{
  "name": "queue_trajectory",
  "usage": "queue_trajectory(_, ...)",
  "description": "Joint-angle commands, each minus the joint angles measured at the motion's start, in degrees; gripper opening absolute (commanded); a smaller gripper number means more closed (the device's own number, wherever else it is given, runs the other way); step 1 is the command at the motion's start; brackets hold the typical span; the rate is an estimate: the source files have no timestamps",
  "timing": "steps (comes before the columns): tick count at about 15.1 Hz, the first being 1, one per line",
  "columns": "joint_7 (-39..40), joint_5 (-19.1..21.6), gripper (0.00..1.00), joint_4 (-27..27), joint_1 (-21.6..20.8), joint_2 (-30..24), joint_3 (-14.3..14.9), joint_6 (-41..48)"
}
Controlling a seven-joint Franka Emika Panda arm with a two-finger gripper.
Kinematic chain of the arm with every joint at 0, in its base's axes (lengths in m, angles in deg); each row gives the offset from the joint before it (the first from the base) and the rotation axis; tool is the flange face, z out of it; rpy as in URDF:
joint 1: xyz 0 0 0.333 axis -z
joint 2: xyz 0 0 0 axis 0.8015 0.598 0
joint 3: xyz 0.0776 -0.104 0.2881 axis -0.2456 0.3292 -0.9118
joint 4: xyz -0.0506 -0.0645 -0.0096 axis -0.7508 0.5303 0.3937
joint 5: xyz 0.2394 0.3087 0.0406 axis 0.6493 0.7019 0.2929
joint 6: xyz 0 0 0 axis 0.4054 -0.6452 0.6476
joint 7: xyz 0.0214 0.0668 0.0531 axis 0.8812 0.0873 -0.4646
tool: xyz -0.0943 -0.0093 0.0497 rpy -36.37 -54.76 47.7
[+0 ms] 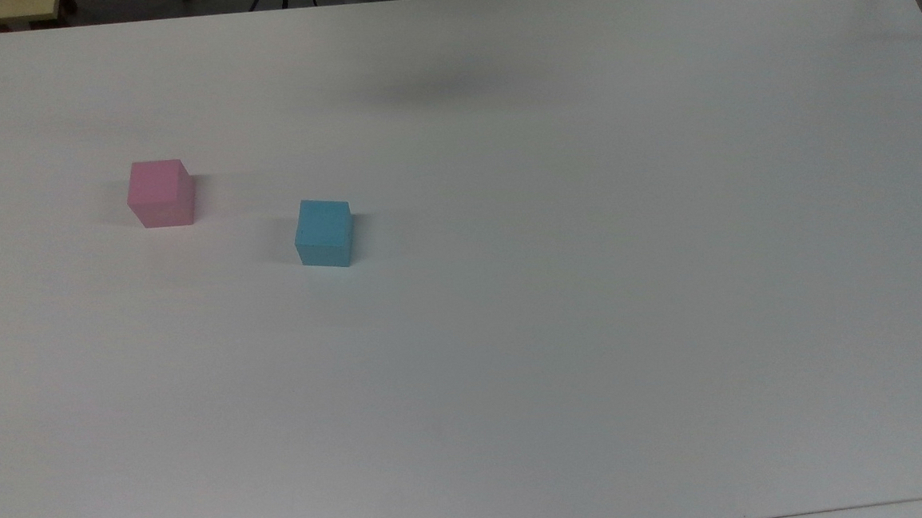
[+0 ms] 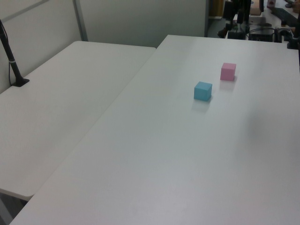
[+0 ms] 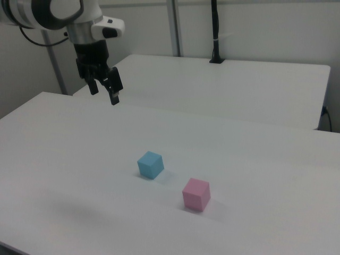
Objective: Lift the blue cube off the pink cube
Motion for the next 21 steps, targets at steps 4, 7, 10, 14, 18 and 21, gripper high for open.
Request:
queue_trajectory(4, 15.1, -3.37, 1.0, 4.27, 2.71, 0.56, 3.14, 1.28)
queue_trajectory(7, 14.58, -3.1, 1.0, 4.89, 2.72, 1.0, 3.41, 1.71)
queue_trajectory(10, 14.23, -2.93, 1.0, 4.89, 2.28, 1.88, 2.97, 2.5)
queue_trajectory(14, 14.14, -2.75, 1.0, 5.59, 1.83, 3.28, 2.8, 2.86)
queue_trajectory(18, 14.05, -2.49, 1.0, 6.38, 2.54, 4.34, 2.36, 2.77)
queue_trajectory(21, 14.05, -2.49, 1.0, 6.56, 2.54, 4.34, 2.36, 2.86)
